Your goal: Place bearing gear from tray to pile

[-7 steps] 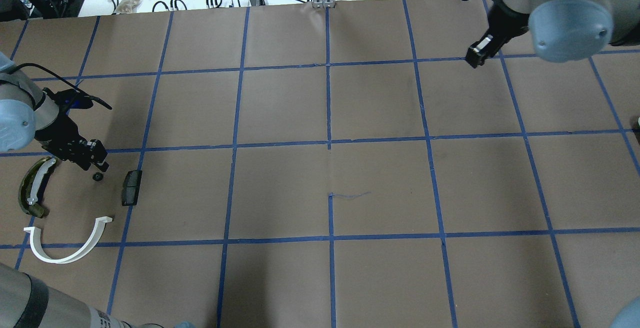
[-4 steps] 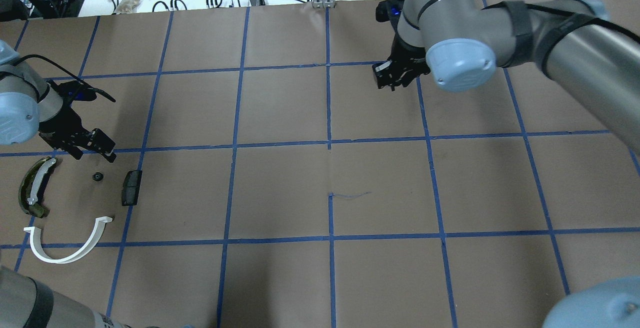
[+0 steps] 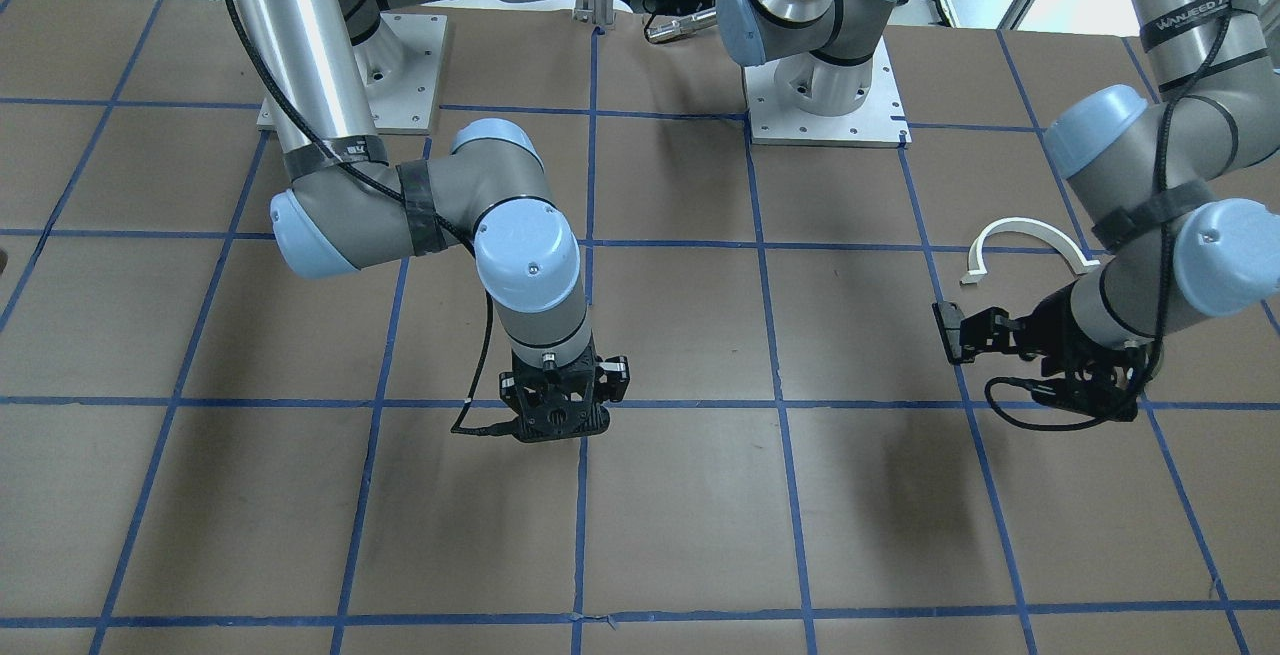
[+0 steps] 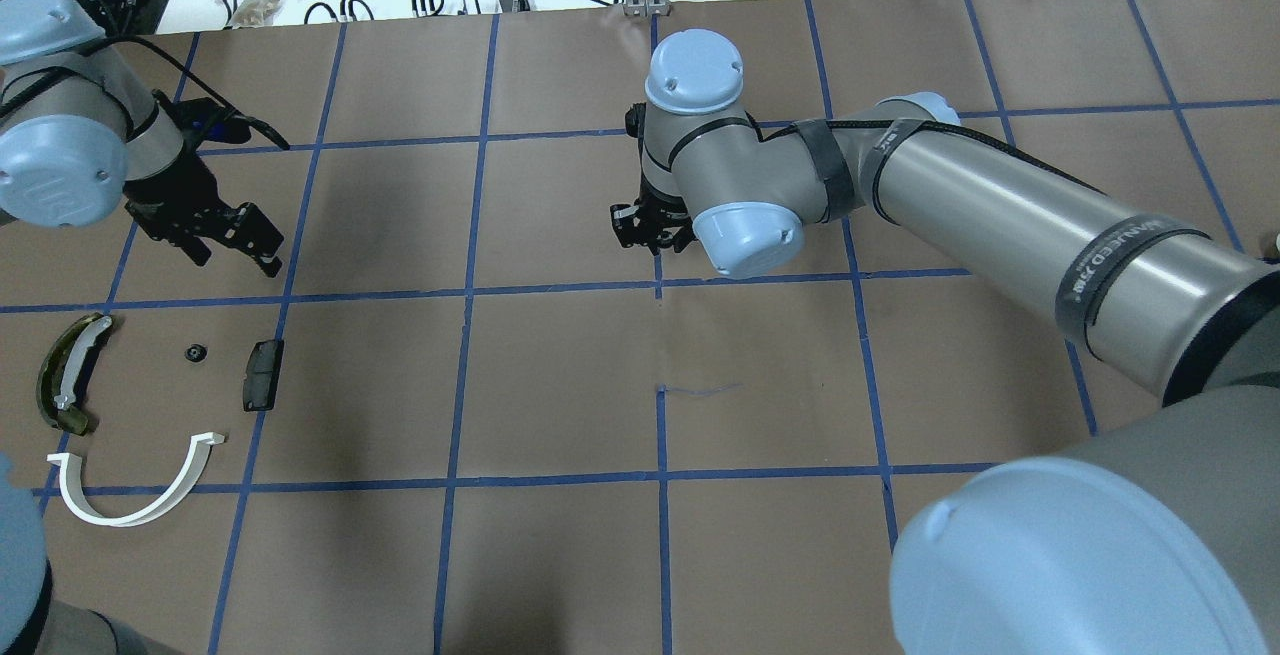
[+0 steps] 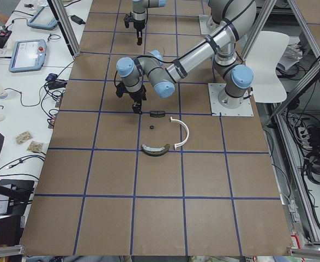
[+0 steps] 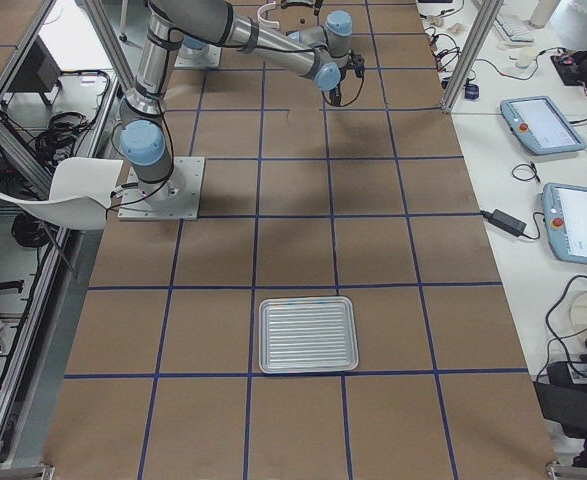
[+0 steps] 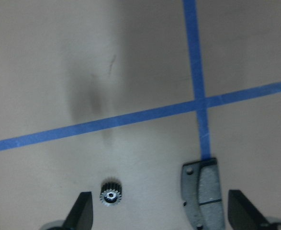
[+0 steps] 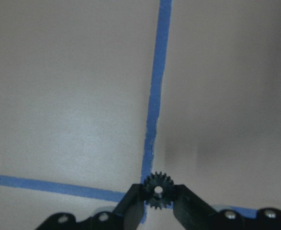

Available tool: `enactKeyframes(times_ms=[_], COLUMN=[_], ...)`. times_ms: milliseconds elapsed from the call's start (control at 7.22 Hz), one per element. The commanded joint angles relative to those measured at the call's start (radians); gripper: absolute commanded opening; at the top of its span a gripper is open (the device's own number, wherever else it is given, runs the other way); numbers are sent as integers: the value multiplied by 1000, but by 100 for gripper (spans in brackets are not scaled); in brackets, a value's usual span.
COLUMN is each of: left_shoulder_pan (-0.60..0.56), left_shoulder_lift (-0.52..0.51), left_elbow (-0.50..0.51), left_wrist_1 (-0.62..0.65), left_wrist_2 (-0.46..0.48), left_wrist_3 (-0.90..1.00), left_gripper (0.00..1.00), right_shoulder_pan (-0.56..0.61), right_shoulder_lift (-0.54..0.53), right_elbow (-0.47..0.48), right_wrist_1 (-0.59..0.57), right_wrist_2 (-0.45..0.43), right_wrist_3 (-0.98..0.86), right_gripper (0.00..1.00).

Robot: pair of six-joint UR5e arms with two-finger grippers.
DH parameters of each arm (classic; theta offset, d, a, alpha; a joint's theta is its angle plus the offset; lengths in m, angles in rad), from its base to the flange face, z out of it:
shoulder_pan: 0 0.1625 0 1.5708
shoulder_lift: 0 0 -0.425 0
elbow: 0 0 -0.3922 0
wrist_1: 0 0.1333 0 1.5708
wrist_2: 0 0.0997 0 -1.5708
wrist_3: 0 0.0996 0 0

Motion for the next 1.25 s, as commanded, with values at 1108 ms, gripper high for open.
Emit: enactKeyframes(times_ms=[1108], left_shoulder_pan=[-650], left_shoulder_lift=[-137], left_elbow=[123], left_wrist_1=[208], left_wrist_2=[-155], left_wrist_3=[-817], left_gripper=[100], right_shoulder_pan=[-339], right_shoulder_lift=[-477], right_elbow=[-87], right_wrist_1=[572], right_wrist_2=[-24], right_wrist_3=[-162], right_gripper=[100])
